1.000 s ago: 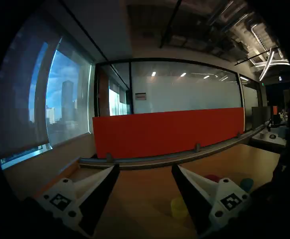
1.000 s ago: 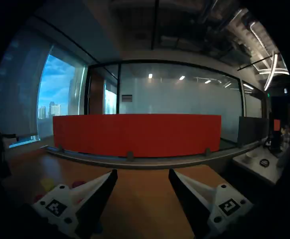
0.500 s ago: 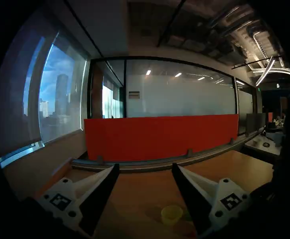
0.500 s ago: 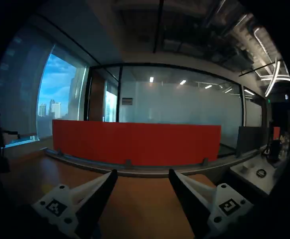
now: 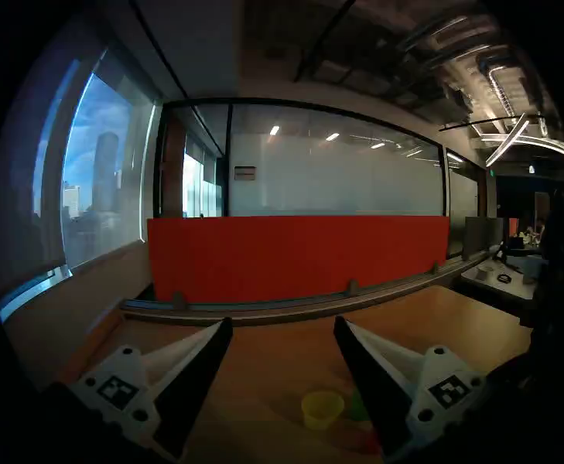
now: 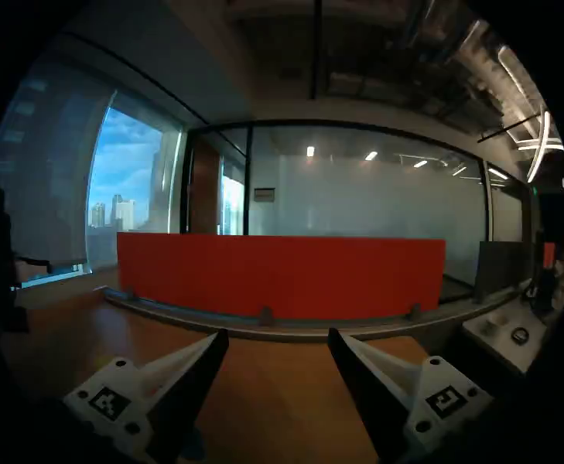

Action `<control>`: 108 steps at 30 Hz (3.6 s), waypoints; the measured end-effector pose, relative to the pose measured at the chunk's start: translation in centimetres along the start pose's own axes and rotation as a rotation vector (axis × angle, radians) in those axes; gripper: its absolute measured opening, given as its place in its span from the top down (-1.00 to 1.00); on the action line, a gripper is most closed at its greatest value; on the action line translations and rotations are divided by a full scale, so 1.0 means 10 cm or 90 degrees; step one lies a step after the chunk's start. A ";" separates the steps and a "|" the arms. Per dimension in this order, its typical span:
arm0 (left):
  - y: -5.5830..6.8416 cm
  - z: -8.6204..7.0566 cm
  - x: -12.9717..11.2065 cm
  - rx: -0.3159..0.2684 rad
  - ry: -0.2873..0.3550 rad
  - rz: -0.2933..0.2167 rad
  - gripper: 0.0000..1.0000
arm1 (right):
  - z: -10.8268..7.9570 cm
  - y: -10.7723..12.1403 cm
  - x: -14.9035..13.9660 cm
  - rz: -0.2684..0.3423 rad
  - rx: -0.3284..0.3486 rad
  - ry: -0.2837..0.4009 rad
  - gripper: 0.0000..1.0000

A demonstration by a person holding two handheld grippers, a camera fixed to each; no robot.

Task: Pour water

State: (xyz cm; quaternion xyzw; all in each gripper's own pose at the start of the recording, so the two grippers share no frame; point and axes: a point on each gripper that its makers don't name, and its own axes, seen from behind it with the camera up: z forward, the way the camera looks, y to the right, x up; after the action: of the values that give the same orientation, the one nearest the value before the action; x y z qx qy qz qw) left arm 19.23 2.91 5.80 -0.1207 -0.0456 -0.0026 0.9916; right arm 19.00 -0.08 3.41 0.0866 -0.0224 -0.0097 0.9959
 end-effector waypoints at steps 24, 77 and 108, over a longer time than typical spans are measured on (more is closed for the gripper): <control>0.34 -0.09 0.08 -0.154 0.023 0.021 -0.95 | -0.15 -0.69 0.13 -0.029 0.212 -0.007 -0.99; 0.91 0.13 -0.76 -0.300 -0.146 0.148 -0.95 | -0.25 -1.02 -0.59 -0.088 0.353 -0.169 -1.00; 1.06 0.35 -1.33 -0.369 -0.249 0.184 -0.95 | -0.17 -1.23 -1.33 -0.124 0.404 -0.288 -1.00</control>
State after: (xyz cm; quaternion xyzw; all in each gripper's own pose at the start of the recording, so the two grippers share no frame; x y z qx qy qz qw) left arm 5.80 13.94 5.40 -0.3999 -0.2139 0.1473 0.8790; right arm 5.57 -11.55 -1.00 0.3876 -0.2347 -0.1158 0.8839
